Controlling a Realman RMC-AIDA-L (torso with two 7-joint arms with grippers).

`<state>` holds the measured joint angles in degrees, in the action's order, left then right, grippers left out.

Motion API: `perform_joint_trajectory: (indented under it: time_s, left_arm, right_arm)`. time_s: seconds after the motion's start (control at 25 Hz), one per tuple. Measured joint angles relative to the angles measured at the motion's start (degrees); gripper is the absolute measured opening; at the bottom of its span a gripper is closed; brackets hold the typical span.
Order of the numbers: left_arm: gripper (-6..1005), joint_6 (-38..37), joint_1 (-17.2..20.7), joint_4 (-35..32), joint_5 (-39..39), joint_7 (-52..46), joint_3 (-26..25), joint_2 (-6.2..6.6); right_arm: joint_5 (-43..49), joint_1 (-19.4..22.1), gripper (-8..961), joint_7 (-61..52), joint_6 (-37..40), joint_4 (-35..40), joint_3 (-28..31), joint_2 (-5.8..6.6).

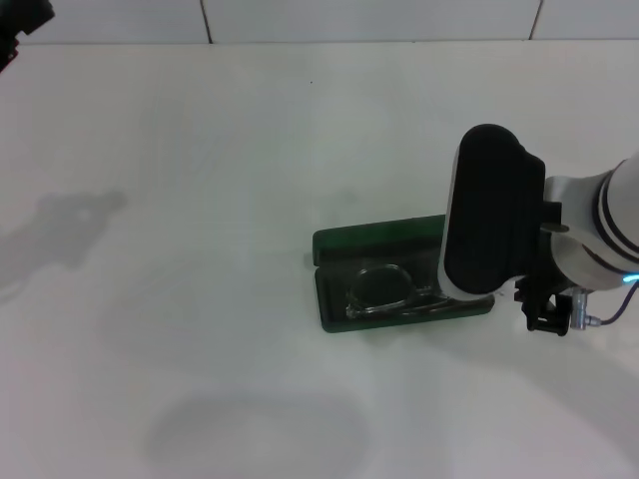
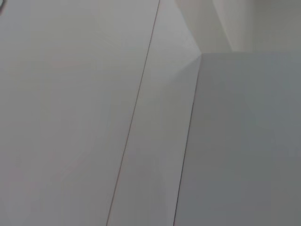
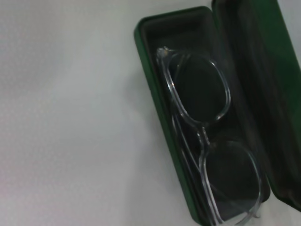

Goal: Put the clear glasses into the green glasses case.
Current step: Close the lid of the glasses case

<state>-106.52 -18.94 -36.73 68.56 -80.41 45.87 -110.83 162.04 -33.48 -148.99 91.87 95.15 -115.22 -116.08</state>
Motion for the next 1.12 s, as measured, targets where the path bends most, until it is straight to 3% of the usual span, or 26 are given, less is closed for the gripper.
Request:
perform_joint_trajectory:
  time_s: [1.12]
  left_arm:
    - [54, 0.0, 0.1, 0.5, 0.2, 0.0, 0.0, -0.08]
  right_arm:
    - [-5.3, -1.0, 48, 4.7, -8.6, -8.8, 2.9, -0.09]
